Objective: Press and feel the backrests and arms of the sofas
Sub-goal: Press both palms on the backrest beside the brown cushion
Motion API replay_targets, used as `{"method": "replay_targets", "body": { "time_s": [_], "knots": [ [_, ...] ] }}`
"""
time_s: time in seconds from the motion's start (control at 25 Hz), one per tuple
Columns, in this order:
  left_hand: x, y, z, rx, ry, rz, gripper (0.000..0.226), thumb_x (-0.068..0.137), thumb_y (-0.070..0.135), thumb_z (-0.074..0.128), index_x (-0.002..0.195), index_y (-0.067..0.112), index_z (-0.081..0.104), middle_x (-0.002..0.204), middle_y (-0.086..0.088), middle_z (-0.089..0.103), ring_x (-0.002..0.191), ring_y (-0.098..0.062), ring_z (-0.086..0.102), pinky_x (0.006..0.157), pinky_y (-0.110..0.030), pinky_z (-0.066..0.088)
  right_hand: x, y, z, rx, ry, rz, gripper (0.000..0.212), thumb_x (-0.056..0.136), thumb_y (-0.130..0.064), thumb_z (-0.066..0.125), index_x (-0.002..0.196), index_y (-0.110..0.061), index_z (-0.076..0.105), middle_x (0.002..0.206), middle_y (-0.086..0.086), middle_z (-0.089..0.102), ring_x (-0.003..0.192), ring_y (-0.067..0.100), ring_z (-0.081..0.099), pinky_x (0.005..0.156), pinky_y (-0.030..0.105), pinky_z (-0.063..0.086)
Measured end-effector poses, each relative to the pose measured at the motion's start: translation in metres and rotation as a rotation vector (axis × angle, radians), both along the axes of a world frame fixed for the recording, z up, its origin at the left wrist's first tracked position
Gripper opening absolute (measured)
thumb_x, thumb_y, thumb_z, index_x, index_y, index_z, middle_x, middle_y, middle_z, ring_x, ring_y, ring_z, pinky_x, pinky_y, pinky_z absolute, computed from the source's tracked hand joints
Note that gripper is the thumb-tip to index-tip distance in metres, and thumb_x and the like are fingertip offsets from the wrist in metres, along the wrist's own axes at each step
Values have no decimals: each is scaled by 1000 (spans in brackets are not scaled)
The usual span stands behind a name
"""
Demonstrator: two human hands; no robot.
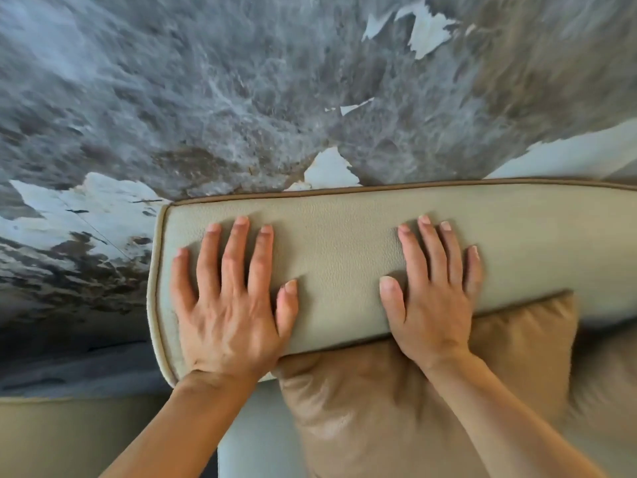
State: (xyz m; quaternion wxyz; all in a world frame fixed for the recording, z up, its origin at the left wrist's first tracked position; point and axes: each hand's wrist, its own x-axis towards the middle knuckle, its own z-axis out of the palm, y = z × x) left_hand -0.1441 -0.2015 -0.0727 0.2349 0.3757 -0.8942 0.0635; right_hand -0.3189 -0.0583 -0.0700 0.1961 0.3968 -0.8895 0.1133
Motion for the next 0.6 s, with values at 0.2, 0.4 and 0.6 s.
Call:
{"method": "replay_targets", "body": {
  "time_s": [0.2, 0.4, 0.6],
  "knots": [
    [22, 12, 36, 188, -87, -77, 66, 96, 50, 28, 151, 12, 32, 159, -15, 30, 148, -37, 21, 119, -59, 15, 42, 28, 40, 95, -138, -55, 66, 94, -54, 20, 153, -23, 21, 163, 1, 18, 150, 23, 10, 120, 55, 9],
    [75, 53, 92, 92, -104, -117, 66, 96, 49, 29, 152, 14, 30, 161, -16, 25, 149, -37, 18, 120, -59, 10, 92, 74, 111, 30, -60, -59, 66, 93, -52, 28, 151, -20, 29, 160, 6, 26, 148, 27, 21, 117, 57, 14],
    [141, 127, 198, 73, 4, -127, 67, 95, 49, 32, 154, 17, 28, 162, -14, 23, 150, -36, 11, 120, -57, 6, 158, 148, 214, -47, 22, 0, 67, 96, -56, 23, 152, -20, 26, 161, 3, 24, 148, 27, 20, 117, 58, 13]
  ]
}}
